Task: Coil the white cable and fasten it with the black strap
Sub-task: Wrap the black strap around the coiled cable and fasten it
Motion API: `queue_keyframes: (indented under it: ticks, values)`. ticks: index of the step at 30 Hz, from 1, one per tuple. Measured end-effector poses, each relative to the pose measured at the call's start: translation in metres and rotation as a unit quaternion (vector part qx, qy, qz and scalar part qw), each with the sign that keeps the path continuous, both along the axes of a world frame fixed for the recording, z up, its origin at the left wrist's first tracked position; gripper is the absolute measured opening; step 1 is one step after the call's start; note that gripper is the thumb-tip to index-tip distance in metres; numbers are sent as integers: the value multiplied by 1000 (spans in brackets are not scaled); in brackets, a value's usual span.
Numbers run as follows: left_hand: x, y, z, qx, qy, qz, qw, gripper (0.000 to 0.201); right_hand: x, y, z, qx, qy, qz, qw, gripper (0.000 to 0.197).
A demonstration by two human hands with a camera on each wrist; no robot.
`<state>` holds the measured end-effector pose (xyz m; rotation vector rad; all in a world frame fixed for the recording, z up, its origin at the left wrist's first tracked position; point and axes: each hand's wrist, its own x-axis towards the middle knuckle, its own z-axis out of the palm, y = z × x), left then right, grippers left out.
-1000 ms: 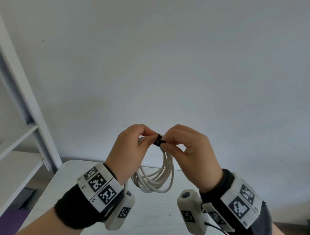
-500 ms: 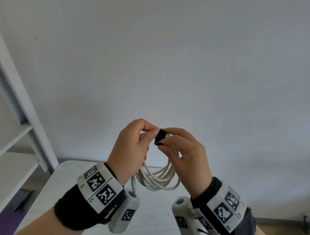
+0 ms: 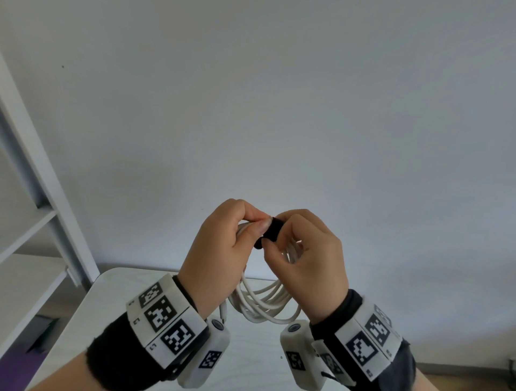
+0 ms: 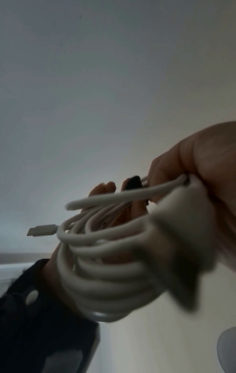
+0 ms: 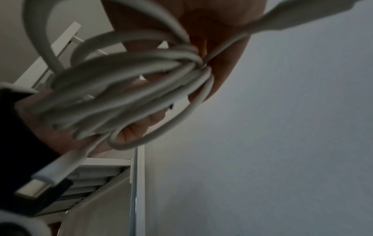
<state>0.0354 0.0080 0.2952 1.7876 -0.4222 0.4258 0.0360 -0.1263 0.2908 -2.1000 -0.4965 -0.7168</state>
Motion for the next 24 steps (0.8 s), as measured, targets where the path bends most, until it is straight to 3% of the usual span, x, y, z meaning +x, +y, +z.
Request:
queue_keyframes:
  ticks: [4, 9, 13, 18, 22, 24]
  values:
    - [-3, -1, -1, 25, -27, 1, 999, 18, 0, 3, 3, 41, 63, -35, 997, 35]
    - [-6, -2, -1, 51, -65, 9, 996, 8, 2, -1, 6, 69, 197, 47, 977, 30]
    - [-6, -1, -5, 63, -80, 12, 995, 6, 3, -5, 11, 123, 306, 135, 935, 21]
    - [-7, 0, -7, 71, -110, 12, 991, 5, 9, -18, 12, 185, 351, 231, 888, 29]
    - [-7, 5, -9, 50, -111, 0, 993, 14, 10, -27, 17, 292, 422, 307, 801, 31]
    - [-7, 6, -10, 63, -119, -2, 991, 19, 10, -28, 18, 316, 421, 290, 800, 28]
